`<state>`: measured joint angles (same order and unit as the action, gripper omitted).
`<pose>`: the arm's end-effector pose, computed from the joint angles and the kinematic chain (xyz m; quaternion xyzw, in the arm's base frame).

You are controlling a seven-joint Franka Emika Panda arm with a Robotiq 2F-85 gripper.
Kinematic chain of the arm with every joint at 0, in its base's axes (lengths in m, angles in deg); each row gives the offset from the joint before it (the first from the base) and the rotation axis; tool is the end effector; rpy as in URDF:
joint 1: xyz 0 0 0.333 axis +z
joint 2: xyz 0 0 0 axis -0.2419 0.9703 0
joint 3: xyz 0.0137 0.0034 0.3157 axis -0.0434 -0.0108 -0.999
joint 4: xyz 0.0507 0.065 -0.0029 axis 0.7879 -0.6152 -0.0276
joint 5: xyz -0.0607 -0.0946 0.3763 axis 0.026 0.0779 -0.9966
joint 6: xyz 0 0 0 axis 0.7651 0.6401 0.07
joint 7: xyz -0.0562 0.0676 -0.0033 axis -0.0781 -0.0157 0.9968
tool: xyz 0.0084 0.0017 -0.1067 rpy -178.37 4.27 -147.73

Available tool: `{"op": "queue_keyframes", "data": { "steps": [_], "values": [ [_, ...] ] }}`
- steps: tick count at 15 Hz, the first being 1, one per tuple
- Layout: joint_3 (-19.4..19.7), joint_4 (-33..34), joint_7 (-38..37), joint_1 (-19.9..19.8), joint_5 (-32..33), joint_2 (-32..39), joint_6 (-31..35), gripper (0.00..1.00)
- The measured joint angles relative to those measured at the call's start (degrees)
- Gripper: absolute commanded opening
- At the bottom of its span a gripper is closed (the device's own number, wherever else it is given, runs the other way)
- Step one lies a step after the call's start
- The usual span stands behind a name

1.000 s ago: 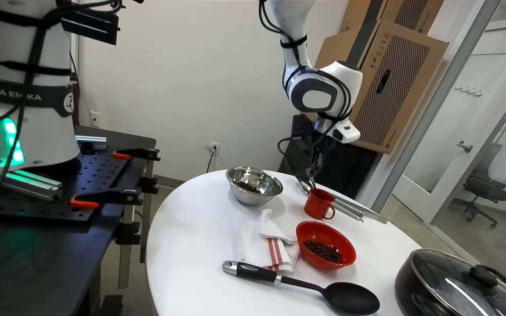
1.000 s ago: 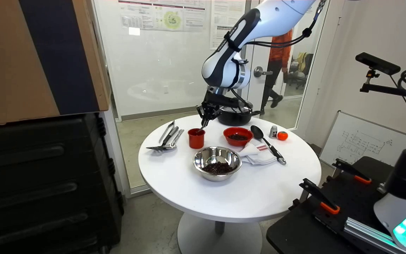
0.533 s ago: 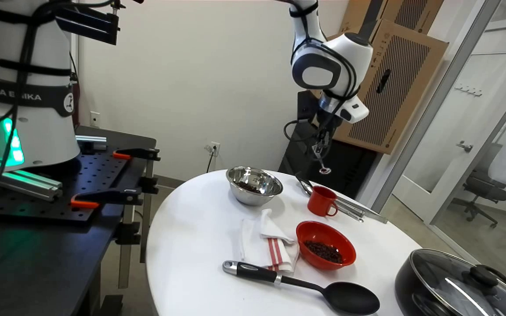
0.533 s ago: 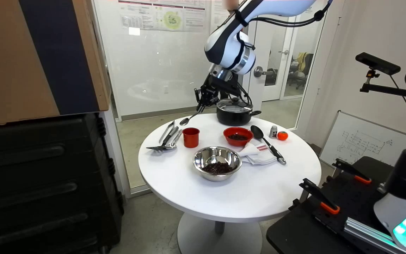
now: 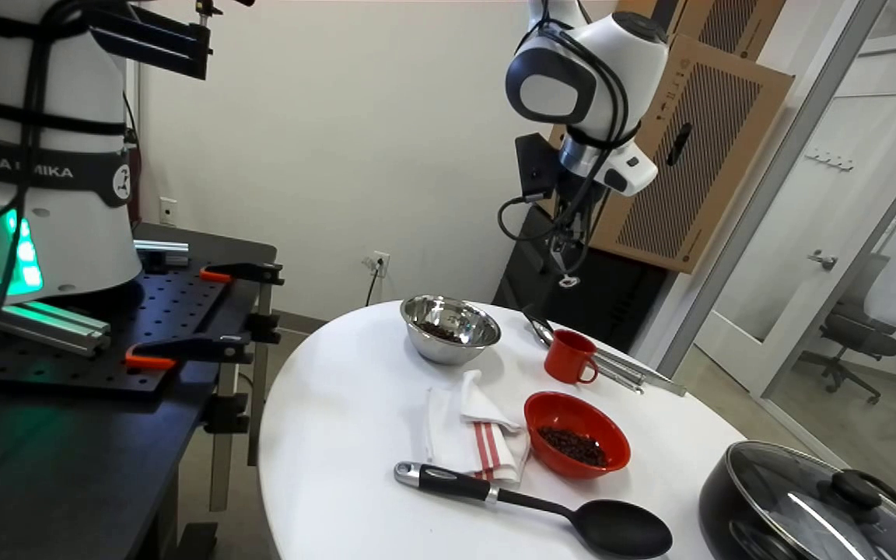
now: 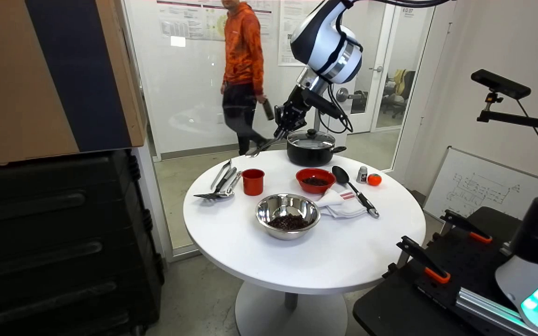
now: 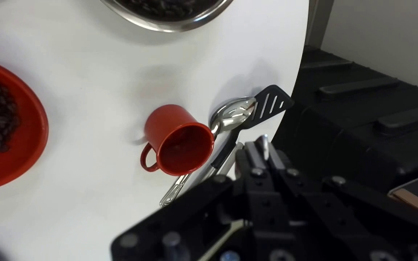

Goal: Take the spoon out of the spoon out of the red cup and put it next to the black spoon

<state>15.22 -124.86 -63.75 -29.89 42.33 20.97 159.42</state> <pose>0.6084 0.0460 0.2650 -0.9637 0.0698 -0.1267 0.2243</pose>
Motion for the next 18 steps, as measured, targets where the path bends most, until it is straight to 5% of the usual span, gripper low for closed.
{"op": "queue_keyframes", "data": {
  "steps": [6,18],
  "values": [
    [1.7,-9.8,6.8,-0.9,-11.5,-9.6,5.8,0.01],
    [1.0,-12.9,6.4,-0.4,-12.5,-10.5,10.2,0.01]
  ]
}}
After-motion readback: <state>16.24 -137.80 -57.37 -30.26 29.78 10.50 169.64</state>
